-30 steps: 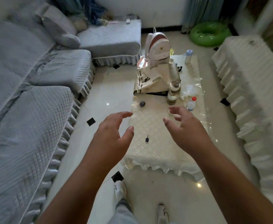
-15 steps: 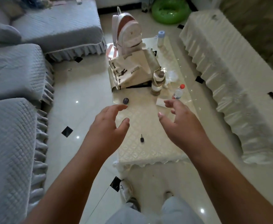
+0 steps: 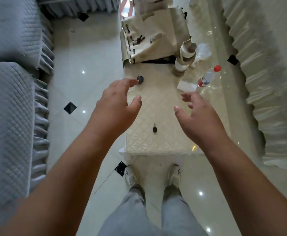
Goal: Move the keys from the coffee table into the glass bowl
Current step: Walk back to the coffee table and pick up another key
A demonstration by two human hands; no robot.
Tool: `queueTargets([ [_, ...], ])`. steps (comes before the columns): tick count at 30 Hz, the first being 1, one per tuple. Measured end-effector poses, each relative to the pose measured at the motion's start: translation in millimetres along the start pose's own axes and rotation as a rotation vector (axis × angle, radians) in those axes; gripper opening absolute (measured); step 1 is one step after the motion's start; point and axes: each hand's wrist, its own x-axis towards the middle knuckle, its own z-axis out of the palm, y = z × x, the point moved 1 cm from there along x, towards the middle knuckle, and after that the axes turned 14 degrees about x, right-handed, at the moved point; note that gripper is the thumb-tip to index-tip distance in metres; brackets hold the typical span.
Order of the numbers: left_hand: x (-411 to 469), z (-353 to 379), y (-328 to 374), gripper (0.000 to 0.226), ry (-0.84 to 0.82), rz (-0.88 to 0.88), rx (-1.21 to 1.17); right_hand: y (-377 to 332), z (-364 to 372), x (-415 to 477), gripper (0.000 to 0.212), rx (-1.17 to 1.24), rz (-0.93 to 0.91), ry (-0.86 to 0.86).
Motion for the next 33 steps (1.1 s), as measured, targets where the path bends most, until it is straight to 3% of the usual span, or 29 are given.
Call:
queueTargets([
  [26,55,214,-85,0.037,-0.066,-0.139,-0.028,238,220,99,0.037,-0.270,0.112,-0.270],
  [33,65,244,-96,0.033,-0.063,-0.121,-0.010,297,262,107,0.051,-0.379,0.112,-0.388],
])
